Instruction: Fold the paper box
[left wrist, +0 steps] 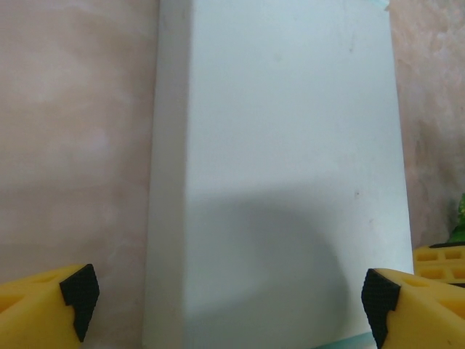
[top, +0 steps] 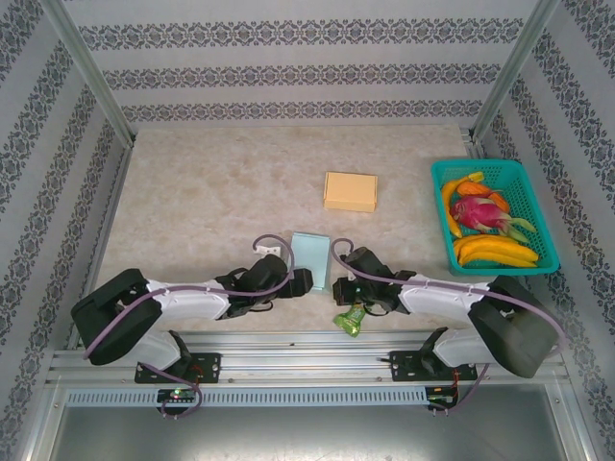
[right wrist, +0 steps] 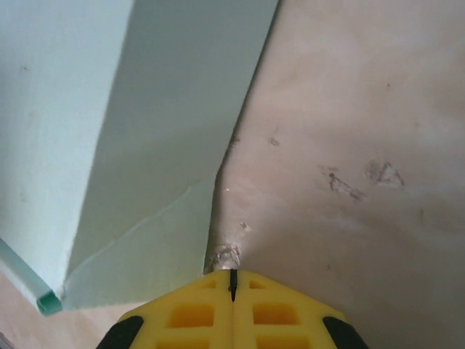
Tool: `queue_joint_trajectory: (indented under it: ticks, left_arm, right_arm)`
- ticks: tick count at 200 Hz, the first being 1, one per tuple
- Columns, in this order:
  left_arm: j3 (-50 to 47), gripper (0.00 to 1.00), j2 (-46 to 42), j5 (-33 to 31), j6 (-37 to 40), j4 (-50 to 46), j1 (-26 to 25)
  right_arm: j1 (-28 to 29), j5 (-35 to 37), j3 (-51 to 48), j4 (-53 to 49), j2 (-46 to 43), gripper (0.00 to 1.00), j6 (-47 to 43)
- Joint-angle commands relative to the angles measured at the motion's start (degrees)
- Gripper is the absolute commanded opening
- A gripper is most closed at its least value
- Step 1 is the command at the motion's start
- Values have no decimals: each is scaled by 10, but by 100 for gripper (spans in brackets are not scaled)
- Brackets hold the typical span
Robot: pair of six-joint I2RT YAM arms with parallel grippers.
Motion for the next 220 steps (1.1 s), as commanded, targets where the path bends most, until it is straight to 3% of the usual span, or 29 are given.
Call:
queue_joint_trajectory:
  ticks: [1, 52, 102, 131, 161, 208, 220]
  left_arm:
    - [20, 94, 11, -3, -18, 36, -18]
    - [29, 92, 44, -15, -49, 78, -54]
    - [68, 90, 92, 12, -71, 137, -92]
    - [86, 90, 81, 4, -59, 111, -97]
    - [80, 91, 54, -58, -44, 56, -92]
    - [67, 93, -21, -137, -22, -70, -48]
    - [65, 95, -44, -176, -22, -109, -46]
  right_arm:
    - [10, -10, 10, 54, 29, 0, 17]
    - [20, -43, -6, 168, 70, 0, 63]
    - [53, -43, 6, 262, 102, 0, 104]
    - [61, -46, -2, 308, 106, 0, 116]
    - [60, -11, -13, 278, 80, 0, 104]
    - [60, 121, -28, 139, -15, 0, 63]
    - [59, 145, -31, 104, -51, 5, 49]
